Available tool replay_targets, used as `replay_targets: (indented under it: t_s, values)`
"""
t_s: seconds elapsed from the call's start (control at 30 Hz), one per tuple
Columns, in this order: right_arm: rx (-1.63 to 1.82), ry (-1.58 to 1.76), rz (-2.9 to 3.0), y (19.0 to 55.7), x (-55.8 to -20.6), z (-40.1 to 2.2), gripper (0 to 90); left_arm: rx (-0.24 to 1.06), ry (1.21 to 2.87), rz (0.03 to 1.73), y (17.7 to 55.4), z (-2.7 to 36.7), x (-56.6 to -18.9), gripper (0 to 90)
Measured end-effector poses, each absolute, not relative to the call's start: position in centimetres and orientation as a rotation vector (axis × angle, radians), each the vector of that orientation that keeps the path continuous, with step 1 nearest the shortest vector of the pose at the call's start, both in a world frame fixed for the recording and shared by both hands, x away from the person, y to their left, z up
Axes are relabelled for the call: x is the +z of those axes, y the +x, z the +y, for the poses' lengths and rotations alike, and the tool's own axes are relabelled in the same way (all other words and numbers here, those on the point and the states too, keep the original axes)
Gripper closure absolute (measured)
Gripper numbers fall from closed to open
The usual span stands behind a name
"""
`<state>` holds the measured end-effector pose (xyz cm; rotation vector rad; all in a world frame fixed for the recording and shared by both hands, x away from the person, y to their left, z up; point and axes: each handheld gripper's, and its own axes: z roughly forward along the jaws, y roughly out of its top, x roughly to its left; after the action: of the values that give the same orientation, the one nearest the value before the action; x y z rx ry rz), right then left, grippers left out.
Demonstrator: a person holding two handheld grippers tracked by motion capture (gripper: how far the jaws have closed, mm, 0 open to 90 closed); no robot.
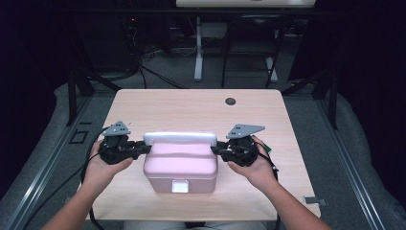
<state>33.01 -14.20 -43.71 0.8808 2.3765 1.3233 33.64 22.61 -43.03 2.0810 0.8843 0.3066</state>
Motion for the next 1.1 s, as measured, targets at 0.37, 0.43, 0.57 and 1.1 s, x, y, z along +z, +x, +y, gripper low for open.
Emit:
replay_targets:
  t_s: [0.37,0.43,0.57,1.1]
  values:
    - [1.364,0.88,2.363,33.1,-42.8,-14.1,75.0,0.318,2.065,0.882,33.7,22.9,-41.8,73.4]
    - [1.365,0.88,2.361,33.2,-42.5,-14.1,75.0,0.314,2.058,0.885,33.9,23.0,-41.6,73.4]
    - [1.381,0.893,2.359,33.6,-42.1,-14.1,75.0,0.293,2.045,0.891,34.4,23.2,-41.3,73.3]
    - [1.418,0.927,2.373,33.9,-41.8,-14.5,75.5,0.296,2.036,0.886,33.7,24.3,-41.0,73.5]
